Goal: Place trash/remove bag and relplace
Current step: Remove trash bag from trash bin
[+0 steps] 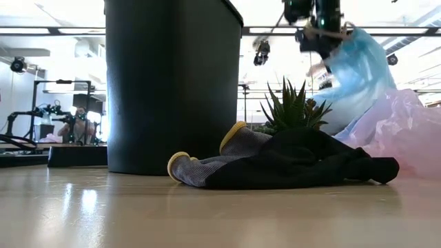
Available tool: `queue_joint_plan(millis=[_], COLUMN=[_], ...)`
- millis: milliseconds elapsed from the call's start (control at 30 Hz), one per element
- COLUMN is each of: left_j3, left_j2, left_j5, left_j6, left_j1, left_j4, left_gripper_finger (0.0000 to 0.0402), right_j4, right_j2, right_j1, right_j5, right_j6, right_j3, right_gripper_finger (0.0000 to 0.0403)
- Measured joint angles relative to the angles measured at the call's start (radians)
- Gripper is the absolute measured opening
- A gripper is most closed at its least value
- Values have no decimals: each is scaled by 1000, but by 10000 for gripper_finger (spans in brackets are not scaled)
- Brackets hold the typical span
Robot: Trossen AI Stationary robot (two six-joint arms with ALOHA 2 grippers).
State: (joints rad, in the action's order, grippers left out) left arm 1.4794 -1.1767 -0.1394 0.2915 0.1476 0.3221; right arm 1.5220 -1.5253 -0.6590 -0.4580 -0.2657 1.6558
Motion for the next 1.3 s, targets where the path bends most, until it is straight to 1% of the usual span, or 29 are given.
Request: queue_joint_plan(millis=[67,167,233,333,433,567,733,900,1100,1167,1300], left_j3=[-12,-47,-70,-114,-138,-163,-175,-176,-173,-173,-173], left_j2=[0,0,0,0,-1,0,-1,-1,0,-1,0], left_j5=[0,0,0,0,0,0,0,0,0,-1,-1], left_j6=[9,29,41,64,79,85,85,85,85,85,85], left_j1=[8,19,25,33,41,42,42,42,42,42,42], left_j4=[-5,-46,-73,-139,-161,-195,-240,-266,-278,-278,-278], left_gripper_finger=[311,311,311,311,311,311,311,311,311,311,311], right_j4=[-30,-77,-94,-85,-54,-11,52,54,50,50,51], right_j2=[2,3,3,2,4,18,49,109,177,201,239], right_j1=[0,0,0,0,0,9,37,53,53,54,77], right_j5=[28,83,99,100,95,64,54,76,164,177,158], right_j6=[-23,-60,-82,-95,-83,-55,70,132,258,330,495], right_j3=[-71,-158,-201,-243,-251,-216,-144,-105,-97,-109,-133], right_gripper_finger=[3,20,40,81,127,182,227,251,262,263,256])
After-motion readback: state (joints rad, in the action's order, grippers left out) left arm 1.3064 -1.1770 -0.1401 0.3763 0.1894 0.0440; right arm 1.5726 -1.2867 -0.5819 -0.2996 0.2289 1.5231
